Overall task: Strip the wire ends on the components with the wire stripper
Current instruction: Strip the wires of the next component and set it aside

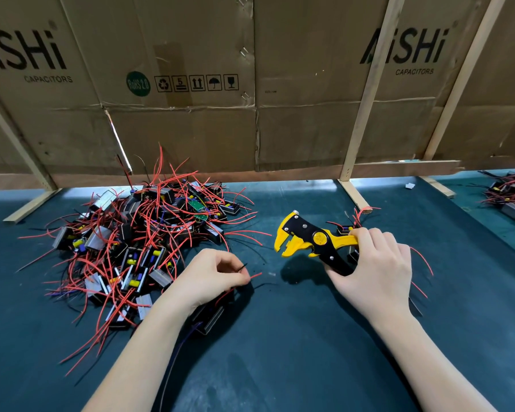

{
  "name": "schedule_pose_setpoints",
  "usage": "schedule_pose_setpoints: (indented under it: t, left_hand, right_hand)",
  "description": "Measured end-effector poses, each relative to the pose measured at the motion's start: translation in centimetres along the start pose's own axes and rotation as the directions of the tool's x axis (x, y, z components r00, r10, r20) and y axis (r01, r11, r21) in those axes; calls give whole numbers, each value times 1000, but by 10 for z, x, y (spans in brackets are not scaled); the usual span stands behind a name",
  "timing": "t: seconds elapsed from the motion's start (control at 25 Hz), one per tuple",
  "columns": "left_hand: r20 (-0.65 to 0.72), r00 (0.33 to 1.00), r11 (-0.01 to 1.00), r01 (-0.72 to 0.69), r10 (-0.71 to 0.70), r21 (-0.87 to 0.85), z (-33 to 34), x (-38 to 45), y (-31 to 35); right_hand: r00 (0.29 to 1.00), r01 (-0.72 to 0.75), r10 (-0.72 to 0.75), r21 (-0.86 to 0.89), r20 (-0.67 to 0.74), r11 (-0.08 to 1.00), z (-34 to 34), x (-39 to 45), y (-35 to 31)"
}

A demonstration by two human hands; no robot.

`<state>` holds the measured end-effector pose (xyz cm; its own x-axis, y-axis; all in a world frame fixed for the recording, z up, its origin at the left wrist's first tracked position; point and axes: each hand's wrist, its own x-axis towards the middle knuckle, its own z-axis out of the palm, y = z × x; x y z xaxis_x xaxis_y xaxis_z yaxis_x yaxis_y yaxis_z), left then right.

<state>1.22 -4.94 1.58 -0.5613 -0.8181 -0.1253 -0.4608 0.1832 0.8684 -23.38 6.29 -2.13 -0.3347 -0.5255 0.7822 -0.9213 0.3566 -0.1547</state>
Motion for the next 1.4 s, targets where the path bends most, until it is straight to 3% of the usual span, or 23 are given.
schedule_pose_setpoints:
  t: [0.24,0.6,1.4]
  left_hand:
    - [-29,994,961,-107,103,-255,11,-1,8]
    - [-259,965,855,-160,31,-494,28,-1,13]
    - [-230,973,896,-113,13,-429,37,-5,13]
  right_hand:
    - [1000,18,-18,-11,-7,1000,-2,-1,-6]
    - [999,-41,42,-39,29,998,-2,-3,-8]
    - [999,-24,24,-11,25,1000,-1,-4,-14]
